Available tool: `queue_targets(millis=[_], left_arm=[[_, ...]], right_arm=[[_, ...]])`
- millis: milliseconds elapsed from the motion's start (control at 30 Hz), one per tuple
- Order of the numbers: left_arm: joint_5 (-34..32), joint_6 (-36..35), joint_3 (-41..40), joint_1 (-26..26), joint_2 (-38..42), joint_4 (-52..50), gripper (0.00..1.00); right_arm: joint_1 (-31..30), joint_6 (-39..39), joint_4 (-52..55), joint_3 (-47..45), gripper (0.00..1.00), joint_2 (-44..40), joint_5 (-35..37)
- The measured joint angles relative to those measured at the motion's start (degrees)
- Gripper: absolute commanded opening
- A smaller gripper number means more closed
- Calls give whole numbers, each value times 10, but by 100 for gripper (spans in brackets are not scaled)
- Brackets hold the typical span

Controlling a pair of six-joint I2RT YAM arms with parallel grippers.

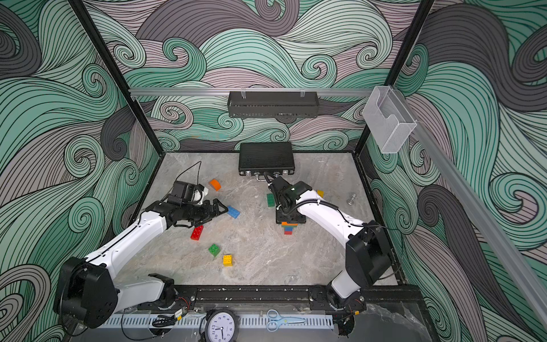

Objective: Assemble an ice cream with lego
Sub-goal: Assemble the lego brick with the lego brick.

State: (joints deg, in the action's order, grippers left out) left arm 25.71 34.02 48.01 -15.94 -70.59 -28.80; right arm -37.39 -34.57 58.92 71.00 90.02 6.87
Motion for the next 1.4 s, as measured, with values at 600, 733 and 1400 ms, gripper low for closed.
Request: queue_targets(millis=[600, 733, 1400], left_arm=[[-11, -1, 16, 0, 11, -13, 97], [-11, -1, 16, 0, 12, -14, 97], [-13, -1, 16, 0, 31, -16, 97]], right_arm=[[-21, -4, 9, 4, 64, 4, -18], [-35, -9, 17, 14, 64, 12, -23], [-67, -21, 38, 55, 68, 49, -30]])
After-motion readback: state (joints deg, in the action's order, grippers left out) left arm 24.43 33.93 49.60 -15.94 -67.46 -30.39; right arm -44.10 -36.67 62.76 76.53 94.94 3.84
